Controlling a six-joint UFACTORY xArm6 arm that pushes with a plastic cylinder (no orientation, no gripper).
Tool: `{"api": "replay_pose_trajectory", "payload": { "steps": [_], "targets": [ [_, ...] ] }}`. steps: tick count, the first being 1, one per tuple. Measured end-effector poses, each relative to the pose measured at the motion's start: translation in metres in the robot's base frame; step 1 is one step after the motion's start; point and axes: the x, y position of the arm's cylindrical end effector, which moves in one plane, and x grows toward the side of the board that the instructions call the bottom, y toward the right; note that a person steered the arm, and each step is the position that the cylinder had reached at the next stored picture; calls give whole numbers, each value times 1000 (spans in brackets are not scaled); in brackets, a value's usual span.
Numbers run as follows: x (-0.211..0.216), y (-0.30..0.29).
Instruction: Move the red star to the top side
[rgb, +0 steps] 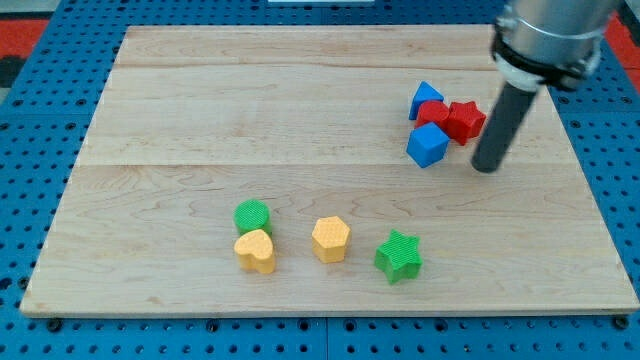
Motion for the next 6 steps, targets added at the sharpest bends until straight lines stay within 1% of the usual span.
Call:
{"api": "replay_pose_trajectory", "payload": {
  "steps": [2,4,5,6],
  "targets": [
    [-47,-5],
    [-80,-37],
    [-83,6],
    [-100,-21]
  ]
}}
